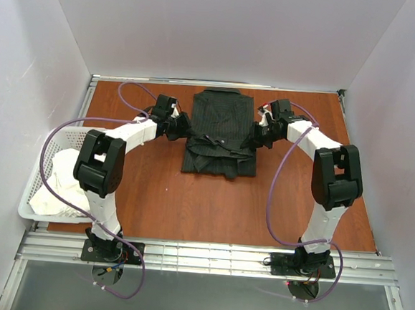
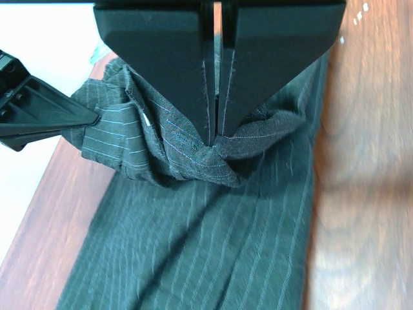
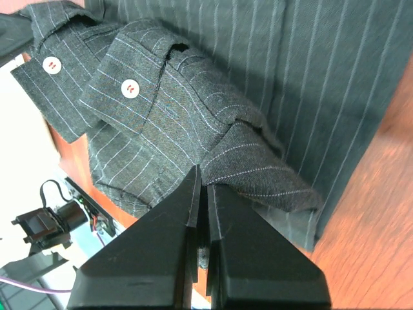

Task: Fold and stack the long sleeve shirts
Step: Fold the shirt

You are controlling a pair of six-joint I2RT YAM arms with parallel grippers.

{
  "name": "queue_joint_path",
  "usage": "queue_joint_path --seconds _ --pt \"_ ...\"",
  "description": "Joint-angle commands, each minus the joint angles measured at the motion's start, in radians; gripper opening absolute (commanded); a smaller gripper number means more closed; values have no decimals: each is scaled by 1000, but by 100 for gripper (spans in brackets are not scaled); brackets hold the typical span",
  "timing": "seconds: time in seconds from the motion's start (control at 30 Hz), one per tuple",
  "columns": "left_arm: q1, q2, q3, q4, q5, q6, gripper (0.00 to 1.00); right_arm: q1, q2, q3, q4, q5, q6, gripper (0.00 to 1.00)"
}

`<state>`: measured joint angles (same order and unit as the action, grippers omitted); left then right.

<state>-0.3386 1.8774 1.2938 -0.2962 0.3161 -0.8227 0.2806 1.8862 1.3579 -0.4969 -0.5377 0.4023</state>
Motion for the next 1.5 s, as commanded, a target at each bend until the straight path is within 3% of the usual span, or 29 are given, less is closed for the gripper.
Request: queue_joint_path --seconds 0.0,0.1,0.2,0.4,0.43,0.47,0.53,0.6,0.63,0.77,0.83,0.97,1.13,1.27,1.47 --pt "12 18 45 66 1 28 0 -20 36 61 41 -41 -23 2" --pt "19 54 52 84 -3 28 1 -38 71 70 55 -45 -17 5" --pt "24 89 61 117 -3 31 9 -55 105 75 73 -59 -5 17" --pt "27 98 93 127 -2 31 35 -86 117 118 80 -93 4 40" --pt "29 88 96 127 -8 34 39 -95 102 139 80 -93 1 50" --pt "29 75 101 127 -15 33 42 -100 93 150 78 -91 -2 54" --pt "30 28 104 127 -29 36 53 -110 53 179 77 -70 -8 67" --pt "30 -33 99 127 -54 36 70 -115 21 198 67 -47 -26 74" --pt "30 -55 95 127 -63 40 73 -115 -13 204 60 -30 -37 80" --pt "30 -185 58 121 -83 57 90 -110 -130 132 50 -15 -62 82" --pt "30 -269 15 112 -95 79 94 -101 -217 68 52 14 -77 82" --pt "30 -394 -63 59 -126 152 94 -69 -378 -185 92 33 -73 81" --pt "30 -518 -180 6 -185 293 94 -9 -576 -469 286 5 16 81" --pt "30 -593 -290 0 -259 372 94 78 -621 -582 412 65 105 81" --pt "30 -667 -430 42 -347 378 94 134 -556 -643 587 169 233 78"
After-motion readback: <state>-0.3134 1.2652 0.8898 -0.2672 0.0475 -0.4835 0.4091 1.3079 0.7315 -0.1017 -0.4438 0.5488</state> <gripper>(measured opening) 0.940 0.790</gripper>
